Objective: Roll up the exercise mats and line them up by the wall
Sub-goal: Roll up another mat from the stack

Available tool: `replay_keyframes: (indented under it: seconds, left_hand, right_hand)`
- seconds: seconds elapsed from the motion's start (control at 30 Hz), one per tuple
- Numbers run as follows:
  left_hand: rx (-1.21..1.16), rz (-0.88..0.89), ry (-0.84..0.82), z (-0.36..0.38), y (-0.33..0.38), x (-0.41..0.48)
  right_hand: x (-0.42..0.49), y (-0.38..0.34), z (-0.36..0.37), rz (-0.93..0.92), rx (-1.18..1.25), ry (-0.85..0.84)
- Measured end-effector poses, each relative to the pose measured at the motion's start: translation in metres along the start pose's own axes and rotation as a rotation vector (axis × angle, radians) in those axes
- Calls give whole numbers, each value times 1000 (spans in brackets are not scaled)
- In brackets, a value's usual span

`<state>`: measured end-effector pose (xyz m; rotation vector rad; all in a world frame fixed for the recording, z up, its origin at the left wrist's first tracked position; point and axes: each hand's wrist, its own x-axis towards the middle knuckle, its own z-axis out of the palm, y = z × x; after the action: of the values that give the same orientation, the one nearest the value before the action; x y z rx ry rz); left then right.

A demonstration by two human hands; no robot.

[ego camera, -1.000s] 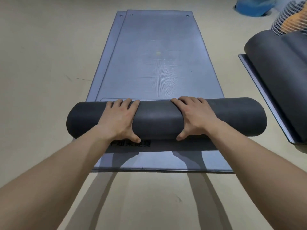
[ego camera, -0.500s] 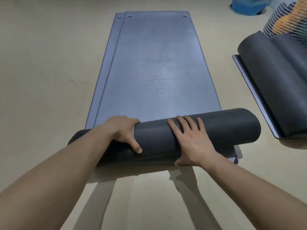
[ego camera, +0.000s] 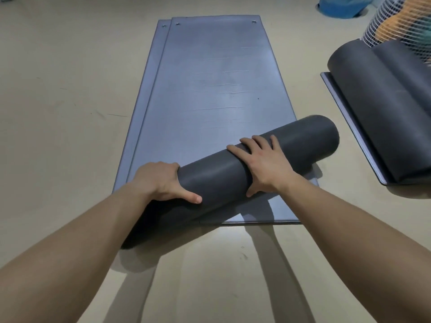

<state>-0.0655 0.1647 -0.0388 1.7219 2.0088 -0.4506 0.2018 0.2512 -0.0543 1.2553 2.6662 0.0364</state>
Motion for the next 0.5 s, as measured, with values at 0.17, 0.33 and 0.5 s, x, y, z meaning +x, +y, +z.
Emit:
replay_keyframes:
  seconds: [0.17, 0.33, 0.5]
  left_hand:
    - [-210, -35, -145, 18, 42, -11]
    - [-689, -90, -75, 48, 53, -32]
    - [-741, -68, -16, 53, 69, -44]
  right_hand:
    - [-40, 0, 19, 332, 142, 126]
    - [-65, -37, 20, 470, 921, -114]
    - [-75, -54, 34, 604, 1447, -91]
